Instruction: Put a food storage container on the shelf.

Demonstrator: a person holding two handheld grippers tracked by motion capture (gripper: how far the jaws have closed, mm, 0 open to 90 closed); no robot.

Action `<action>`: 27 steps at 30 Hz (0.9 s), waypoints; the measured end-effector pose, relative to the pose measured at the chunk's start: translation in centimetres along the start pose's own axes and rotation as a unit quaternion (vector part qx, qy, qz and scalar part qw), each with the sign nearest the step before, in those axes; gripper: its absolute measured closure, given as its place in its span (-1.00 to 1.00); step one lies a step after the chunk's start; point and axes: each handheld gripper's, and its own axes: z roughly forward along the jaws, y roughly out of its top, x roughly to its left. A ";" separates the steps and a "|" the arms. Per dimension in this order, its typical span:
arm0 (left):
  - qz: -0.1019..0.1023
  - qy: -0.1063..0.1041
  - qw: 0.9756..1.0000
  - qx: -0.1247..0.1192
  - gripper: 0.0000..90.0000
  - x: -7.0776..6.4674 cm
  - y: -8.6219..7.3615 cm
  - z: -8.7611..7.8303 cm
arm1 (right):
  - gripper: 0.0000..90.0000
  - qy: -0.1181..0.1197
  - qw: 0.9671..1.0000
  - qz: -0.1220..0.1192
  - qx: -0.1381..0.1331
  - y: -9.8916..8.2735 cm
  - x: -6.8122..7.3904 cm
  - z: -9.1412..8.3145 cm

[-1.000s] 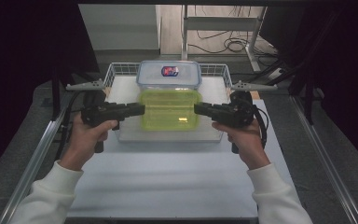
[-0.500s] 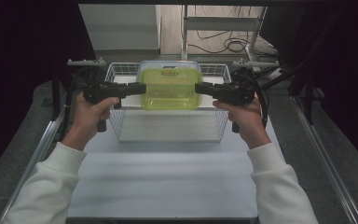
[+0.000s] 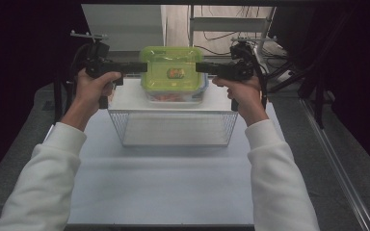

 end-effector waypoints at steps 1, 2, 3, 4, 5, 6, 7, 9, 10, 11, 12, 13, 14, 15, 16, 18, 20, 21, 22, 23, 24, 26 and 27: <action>0.000 0.000 1.000 0.000 0.77 0.0 0.0 0.0 | 0.76 -0.001 1.000 0.003 0.001 0.2 -0.2 0.2; -0.004 -0.001 1.000 0.001 0.77 0.3 0.1 0.2 | 0.76 -0.003 1.000 0.004 0.002 0.3 -0.4 0.3; -0.006 -0.001 1.000 0.003 0.77 0.6 0.2 0.4 | 0.76 -0.003 1.000 0.004 0.002 0.3 -0.4 0.3; -0.008 0.000 1.000 0.004 0.77 0.8 0.3 0.7 | 0.76 -0.003 1.000 0.009 0.004 0.4 -0.7 0.5; -0.011 0.002 1.000 0.007 0.77 1.3 0.4 1.1 | 0.76 -0.005 1.000 0.018 0.007 0.4 -1.3 0.9; -0.011 0.002 1.000 0.007 0.77 1.3 0.4 1.1 | 0.76 -0.005 1.000 0.018 0.007 0.4 -1.3 0.9; -0.014 0.003 1.000 0.008 0.77 1.5 0.4 1.3 | 0.76 -0.006 1.000 0.022 0.009 0.4 -1.5 1.0; -0.019 0.005 1.000 0.010 0.77 1.7 0.4 1.8 | 0.76 -0.009 0.999 0.032 0.014 0.4 -2.2 1.3; -0.019 0.007 1.000 0.013 0.77 1.8 0.4 1.9 | 0.76 -0.009 0.999 0.032 0.014 0.4 -2.2 1.3; -0.023 0.005 1.000 0.008 0.77 2.0 0.4 2.0 | 0.76 -0.011 0.999 0.033 0.017 0.4 -2.4 1.4; -0.025 0.004 1.000 0.006 0.77 2.1 0.4 2.1 | 0.76 -0.009 0.999 0.038 0.013 0.4 -2.7 1.5; -0.032 0.004 0.999 0.004 0.77 2.3 0.5 2.2 | 0.76 -0.008 0.999 0.039 0.011 0.4 -2.8 1.5; -0.045 0.003 0.999 0.000 0.77 2.5 0.6 2.3 | 0.75 -0.008 0.999 0.043 0.007 0.5 -3.1 1.8; -0.045 0.003 0.999 0.000 0.76 2.5 0.6 2.3 | 0.75 -0.008 0.999 0.043 0.007 0.5 -3.1 1.8; -0.045 0.003 0.999 0.001 0.76 2.6 0.7 2.3 | 0.75 -0.006 0.999 0.048 0.005 0.5 -3.3 1.8; -0.048 0.007 0.999 0.003 0.75 2.6 0.8 2.5 | 0.75 -0.005 0.998 0.056 0.002 0.6 -3.6 2.0; -0.050 0.014 0.999 0.002 0.71 2.6 0.9 2.6 | 0.74 -0.007 0.998 0.057 0.002 0.8 -3.7 2.2; -0.056 0.019 0.998 0.001 0.71 2.6 1.0 2.8 | 0.73 -0.008 0.998 0.058 0.003 0.8 -3.7 2.2; -0.059 0.023 0.998 -0.001 0.69 2.7 1.0 3.0 | 0.72 -0.009 0.998 0.059 0.002 0.9 -3.8 2.3; -0.061 0.030 0.998 -0.001 0.68 2.8 1.1 3.2 | 0.69 -0.013 0.998 0.063 0.003 0.9 -3.9 2.6; -0.062 0.031 0.998 -0.001 0.68 2.8 1.1 3.2 | 0.69 -0.013 0.998 0.063 0.003 0.9 -3.9 2.6; -0.071 0.036 0.997 -0.004 0.67 2.9 1.1 3.5 | 0.68 -0.017 0.998 0.066 0.002 0.8 -4.0 2.7; -0.073 0.037 0.997 -0.006 0.66 3.1 1.1 3.6 | 0.66 -0.017 0.997 0.072 -0.002 0.8 -4.1 2.9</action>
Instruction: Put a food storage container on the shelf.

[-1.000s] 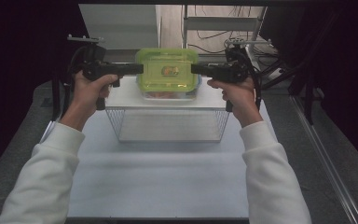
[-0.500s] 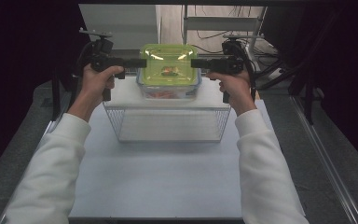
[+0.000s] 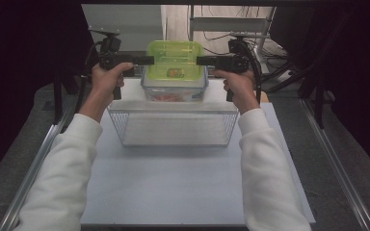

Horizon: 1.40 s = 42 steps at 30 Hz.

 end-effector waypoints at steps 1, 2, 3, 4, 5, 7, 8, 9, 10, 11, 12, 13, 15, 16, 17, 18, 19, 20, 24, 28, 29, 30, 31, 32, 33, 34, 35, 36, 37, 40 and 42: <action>-0.004 0.001 1.000 -0.003 0.66 0.1 0.0 0.1 | 0.66 0.000 1.000 0.000 0.000 0.0 0.0 0.0; -0.008 0.003 1.000 -0.005 0.66 0.1 0.0 0.2 | 0.62 -0.004 1.000 -0.002 -0.004 0.0 -0.2 0.3; -0.009 0.004 1.000 -0.006 0.66 0.1 0.0 0.2 | 0.62 -0.004 1.000 -0.002 -0.004 0.0 -0.2 0.3; -0.010 0.009 1.000 -0.006 0.63 0.3 0.0 0.3 | 0.59 -0.010 1.000 -0.006 0.000 -0.1 -0.2 0.6; -0.013 0.009 1.000 -0.006 0.62 0.3 0.0 0.3 | 0.58 -0.009 1.000 0.001 0.001 -0.2 -0.3 0.8; -0.013 0.008 1.000 -0.006 0.60 0.4 0.0 0.3 | 0.58 -0.008 1.000 0.004 -0.001 -0.2 -0.4 0.9; -0.011 0.010 1.000 -0.004 0.60 0.4 0.0 0.3 | 0.57 -0.006 1.000 0.008 -0.003 -0.2 -0.5 0.9; -0.012 0.011 1.000 -0.005 0.58 0.4 0.0 0.4 | 0.56 -0.006 1.000 0.010 -0.005 -0.3 -0.6 1.0; -0.014 0.012 1.000 -0.004 0.56 0.4 0.0 0.4 | 0.55 -0.005 1.000 0.015 -0.005 -0.3 -0.8 1.1; -0.013 0.013 1.000 -0.002 0.55 0.5 0.0 0.5 | 0.54 -0.004 1.000 0.016 -0.004 -0.3 -0.8 1.1; -0.014 0.015 1.000 -0.001 0.52 0.5 0.0 0.5 | 0.51 -0.007 1.000 0.016 -0.003 -0.3 -0.8 1.1; -0.014 0.015 1.000 -0.001 0.46 0.5 0.0 0.5 | 0.51 -0.007 1.000 0.016 -0.003 -0.3 -0.8 1.1; -0.011 0.025 1.000 0.002 0.31 0.7 0.0 0.7 | 0.37 -0.018 1.000 0.016 0.004 -0.4 -0.7 1.2; -0.009 0.028 1.000 0.001 0.23 0.7 0.0 0.8 | 0.31 -0.019 1.000 0.018 0.002 -0.4 -0.8 1.2; -0.006 0.035 0.999 -0.002 0.23 0.7 -0.1 0.9 | 0.31 -0.019 1.000 0.018 0.002 -0.4 -0.8 1.2; -0.005 0.039 0.999 -0.005 0.15 0.7 -0.1 0.9 | 0.27 -0.020 1.000 0.021 0.003 -0.4 -0.9 1.1; -0.008 0.039 0.999 -0.009 -0.06 0.7 0.0 1.0 | 0.16 -0.021 1.000 0.023 0.001 -0.5 -1.0 1.2; -0.009 0.040 0.999 -0.011 -0.06 0.7 0.0 1.0 | 0.16 -0.021 1.000 0.023 0.001 -0.5 -1.0 1.2; -0.006 0.047 0.999 -0.016 -0.27 0.9 0.0 0.9 | -0.04 -0.020 0.999 0.027 0.001 -0.7 -1.0 1.3; 0.002 0.044 0.999 -0.013 -0.33 0.7 0.0 0.8 | -0.12 -0.020 0.999 0.030 -0.002 -0.8 -1.0 1.2; 0.006 0.044 0.999 -0.013 -0.34 0.7 0.0 0.7 | -0.12 -0.018 0.999 0.030 -0.006 -0.7 -1.0 1.0; 0.008 0.043 0.999 -0.014 -0.34 0.6 0.0 0.5 | -0.14 -0.015 0.999 0.032 -0.013 -0.6 -0.9 0.5; 0.009 0.043 0.999 -0.014 -0.34 0.5 0.0 0.4 | -0.14 -0.015 0.999 0.032 -0.013 -0.6 -0.9 0.5; 0.013 0.040 0.999 -0.017 -0.34 0.4 0.0 0.1 | -0.14 -0.014 0.999 0.030 -0.015 -0.6 -0.9 0.3; 0.015 0.037 0.999 -0.019 -0.34 0.2 0.0 -0.1 | -0.14 -0.012 0.999 0.029 -0.016 -0.5 -0.9 -0.1; 0.019 0.034 0.999 -0.020 -0.33 0.0 -0.1 -0.4 | -0.14 -0.009 0.999 0.028 -0.020 -0.5 -0.7 -0.7; 0.023 0.033 0.999 -0.020 -0.33 -0.2 -0.1 -0.6 | -0.14 -0.009 0.999 0.028 -0.020 -0.5 -0.7 -0.7; 0.029 0.029 0.999 -0.022 -0.32 -0.5 -0.3 -1.1 | -0.14 -0.007 0.999 0.027 -0.022 -0.5 -0.7 -0.9; 0.034 0.027 0.999 -0.026 -0.30 -0.9 -0.5 -1.5 | -0.15 -0.005 0.999 0.026 -0.021 -0.6 -0.6 -1.3; 0.057 0.006 0.997 -0.045 0.11 -2.2 -1.9 -3.1 | -0.16 -0.003 1.000 0.019 -0.023 -1.1 -0.5 -2.7; 0.077 0.008 0.997 -0.029 0.45 -2.7 -2.8 -3.3 | -0.16 -0.003 1.000 0.019 -0.023 -1.3 -0.6 -3.3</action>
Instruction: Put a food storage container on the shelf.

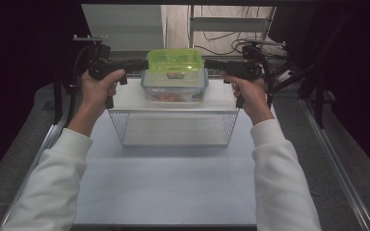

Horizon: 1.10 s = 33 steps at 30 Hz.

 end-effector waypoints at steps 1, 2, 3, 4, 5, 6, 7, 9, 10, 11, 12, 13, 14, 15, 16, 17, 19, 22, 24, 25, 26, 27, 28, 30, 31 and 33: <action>0.000 0.000 1.000 0.000 0.62 0.0 0.0 0.0 | -0.16 0.000 1.000 0.000 0.000 0.0 0.0 0.0; 0.004 -0.004 1.000 0.010 0.62 -0.2 -0.4 0.0 | -0.16 0.000 1.000 0.000 0.001 -0.1 -0.1 -0.3; 0.004 -0.006 1.000 0.017 0.87 -0.4 -1.0 0.1 | -0.17 -0.005 1.000 0.002 0.003 -0.4 -0.3 -0.7; 0.004 -0.006 1.000 0.017 0.95 -0.4 -1.0 0.1 | -0.17 -0.006 1.000 0.002 0.003 -0.5 -0.5 -0.9; 0.003 -0.011 1.000 0.021 0.98 -0.4 -1.3 0.3 | -0.17 -0.008 1.000 0.005 0.002 -0.6 -0.6 -1.1; 0.002 -0.020 0.999 0.028 0.98 -0.5 -1.6 0.6 | -0.17 -0.008 1.000 0.005 0.002 -0.6 -0.6 -1.1; 0.004 -0.024 0.999 0.038 1.00 -0.5 -1.9 1.0 | -0.17 -0.008 1.000 0.004 0.003 -0.8 -0.7 -1.3; 0.007 -0.023 0.998 0.055 1.00 -0.5 -2.2 2.2 | -0.17 -0.010 1.000 0.006 0.002 -0.9 -0.9 -1.5; 0.003 -0.021 0.998 0.058 1.00 -0.3 -2.2 2.6 | -0.18 -0.010 1.000 0.006 0.002 -1.0 -1.0 -1.6; 0.003 -0.021 0.998 0.058 1.00 -0.3 -2.2 2.6 | -0.18 -0.010 1.000 0.008 0.002 -1.0 -1.0 -1.5; -0.001 -0.021 0.998 0.058 1.00 -0.1 -2.2 2.9 | -0.18 -0.010 1.000 0.008 0.002 -1.0 -1.0 -1.5; -0.009 -0.018 0.998 0.057 1.00 0.2 -2.1 3.1 | -0.18 -0.010 1.000 0.007 0.003 -1.0 -1.1 -1.5; -0.013 -0.016 0.998 0.055 1.00 0.5 -2.1 3.3 | -0.18 -0.011 1.000 0.008 0.003 -1.0 -1.1 -1.5; -0.016 -0.015 0.998 0.054 1.00 0.7 -2.0 3.4 | -0.18 -0.011 1.000 0.008 0.003 -1.0 -1.1 -1.5; -0.019 -0.010 0.998 0.051 1.00 1.0 -1.9 3.4 | -0.18 -0.010 1.000 0.007 0.006 -1.1 -1.1 -1.4; -0.019 -0.009 0.999 0.049 1.00 1.2 -1.9 3.4 | -0.18 -0.010 1.000 0.007 0.006 -1.1 -1.1 -1.4; -0.025 -0.013 0.998 0.048 1.00 1.4 -1.8 3.4 | -0.18 -0.010 1.000 0.005 0.008 -1.2 -1.1 -1.3; -0.018 -0.013 0.998 0.052 1.00 1.1 -1.9 3.3 | -0.18 -0.008 1.000 0.003 0.009 -1.2 -1.0 -1.1; -0.017 -0.013 0.998 0.053 1.00 1.1 -1.9 3.2 | -0.18 -0.008 1.000 0.003 0.009 -1.2 -0.9 -1.1; -0.017 -0.013 0.998 0.054 1.00 1.0 -1.9 3.2 | -0.19 -0.008 1.000 0.003 0.010 -1.2 -0.9 -1.1; -0.017 -0.013 0.998 0.054 1.00 1.0 -1.9 3.2 | -0.19 -0.008 1.000 0.003 0.011 -1.3 -0.9 -1.1; -0.017 -0.013 0.998 0.054 1.00 0.9 -1.9 3.1 | -0.19 -0.008 1.000 0.003 0.010 -1.3 -0.8 -1.0; -0.015 -0.013 0.998 0.055 1.00 0.9 -2.0 3.0 | -0.19 -0.007 1.000 0.004 0.010 -1.3 -0.7 -1.0; -0.013 -0.012 0.998 0.056 1.00 0.8 -2.2 2.8 | -0.19 -0.006 1.000 0.000 0.012 -1.5 -0.7 -1.1; -0.016 -0.009 0.998 0.057 0.99 0.7 -2.3 2.6 | -0.20 -0.005 1.000 0.000 0.013 -1.5 -0.6 -1.2; -0.023 -0.010 0.998 0.054 0.99 0.5 -2.8 2.2 | -0.20 -0.003 1.000 -0.002 0.013 -1.8 -0.6 -1.4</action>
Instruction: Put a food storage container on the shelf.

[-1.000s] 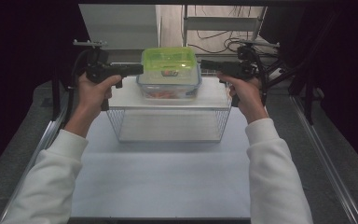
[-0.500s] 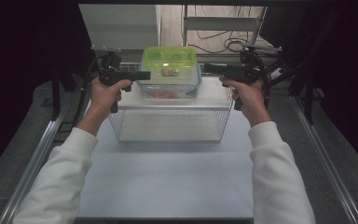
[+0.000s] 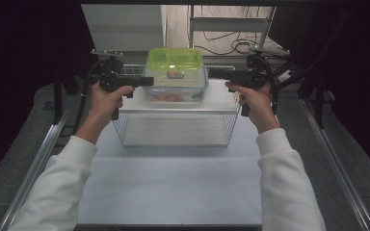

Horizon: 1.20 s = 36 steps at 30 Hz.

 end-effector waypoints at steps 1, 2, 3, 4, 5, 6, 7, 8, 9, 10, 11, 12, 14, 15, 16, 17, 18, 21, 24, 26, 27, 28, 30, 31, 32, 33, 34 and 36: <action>-0.004 -0.005 1.000 -0.004 0.98 -0.1 -0.4 -0.3 | -0.20 0.001 1.000 -0.001 0.001 -0.2 -0.1 -0.1; -0.003 -0.014 1.000 -0.004 0.97 -0.5 -1.2 -0.7 | -0.20 0.003 1.000 -0.004 0.005 -0.8 -0.2 -0.4; -0.003 -0.014 1.000 -0.004 0.94 -0.5 -1.2 -0.7 | -0.20 0.003 1.000 -0.004 0.005 -0.8 -0.2 -0.4; 0.003 -0.012 1.000 -0.001 0.94 -0.9 -1.9 -1.0 | -0.21 0.004 1.000 -0.006 0.009 -1.1 -0.3 -0.6; 0.004 -0.011 1.000 -0.002 0.90 -1.0 -2.5 -1.4 | -0.21 0.007 1.000 -0.010 0.011 -1.6 -0.4 -0.9; -0.001 -0.015 1.000 -0.003 0.86 -1.1 -3.1 -1.7 | -0.21 0.008 1.000 -0.016 0.011 -2.1 -0.5 -1.2; -0.004 -0.019 1.000 -0.004 0.75 -1.1 -3.8 -2.0 | -0.21 0.012 1.000 -0.019 0.015 -3.0 -0.6 -1.9; -0.008 -0.022 1.000 -0.004 0.75 -1.1 -4.3 -2.3 | -0.21 0.012 1.000 -0.019 0.015 -3.0 -0.6 -1.9; -0.014 -0.025 1.000 -0.004 0.66 -1.0 -5.1 -2.7 | -0.21 0.015 1.000 -0.020 0.016 -3.4 -0.6 -2.1; -0.019 -0.024 1.000 -0.005 0.49 -1.0 -5.6 -2.9 | -0.21 0.016 0.999 -0.025 0.018 -4.5 -0.7 -2.8; -0.021 -0.019 1.000 -0.006 0.39 -0.9 -6.3 -3.2 | -0.21 0.015 0.999 -0.030 0.019 -5.1 -0.8 -3.2; -0.022 -0.017 1.000 -0.006 0.39 -0.9 -7.0 -3.4 | -0.21 0.015 0.999 -0.030 0.019 -5.1 -0.8 -3.2; -0.031 -0.021 0.999 0.004 0.03 -0.6 -8.5 -3.7 | -0.21 0.018 0.999 -0.039 0.024 -6.5 -1.0 -3.9; -0.029 -0.016 0.999 0.016 -0.05 -0.6 -10.0 -3.8 | -0.21 0.023 0.998 -0.042 0.030 -8.0 -1.3 -4.4; -0.029 -0.016 0.999 0.016 -0.10 -0.6 -10.0 -3.8 | -0.21 0.023 0.998 -0.042 0.030 -8.0 -1.3 -4.4; -0.024 -0.008 0.999 0.021 -0.16 -0.6 -10.7 -3.9 | -0.21 0.029 0.998 -0.042 0.040 -9.4 -1.6 -4.7; -0.023 -0.001 0.999 0.025 -0.16 -0.6 -11.4 -3.9 | -0.21 0.029 0.998 -0.042 0.040 -9.4 -1.6 -4.7; -0.017 0.004 0.999 0.037 -0.25 -0.6 -13.6 -3.7 | -0.21 0.036 0.997 -0.040 0.052 -11.6 -2.2 -5.1; -0.007 0.009 0.999 0.049 -0.30 -0.8 -15.2 -3.4 | -0.21 0.032 0.996 -0.043 0.070 -13.7 -2.7 -5.4; 0.000 0.011 0.998 0.059 -0.31 -0.9 -16.3 -3.0 | -0.21 0.031 0.995 -0.041 0.080 -14.9 -2.9 -5.5; 0.001 0.008 0.998 0.065 -0.31 -1.0 -16.9 -2.7 | -0.21 0.036 0.994 -0.039 0.091 -16.1 -3.1 -5.4; 0.002 0.006 0.997 0.072 -0.31 -1.0 -17.3 -2.5 | -0.21 0.036 0.994 -0.039 0.091 -16.1 -3.1 -5.4; 0.004 0.005 0.996 0.085 -0.33 -1.1 -18.3 -2.1 | -0.21 0.037 0.993 -0.038 0.101 -17.3 -3.3 -5.2; 0.006 0.007 0.996 0.090 -0.33 -1.1 -18.9 -1.8 | -0.21 0.038 0.992 -0.036 0.111 -18.4 -3.4 -5.1; 0.007 0.007 0.996 0.093 -0.33 -1.0 -19.2 -1.7 | -0.21 0.038 0.992 -0.036 0.111 -18.4 -3.4 -5.1; 0.005 0.005 0.995 0.097 -0.33 -0.9 -19.7 -1.5 | -0.21 0.038 0.992 -0.036 0.113 -18.8 -3.4 -5.1; 0.003 0.005 0.995 0.099 -0.33 -0.8 -20.0 -1.4 | -0.21 0.038 0.992 -0.036 0.117 -19.5 -3.4 -4.9; 0.003 0.009 0.994 0.105 -0.34 -0.7 -20.8 -1.2 | -0.21 0.035 0.991 -0.040 0.126 -20.4 -3.5 -4.6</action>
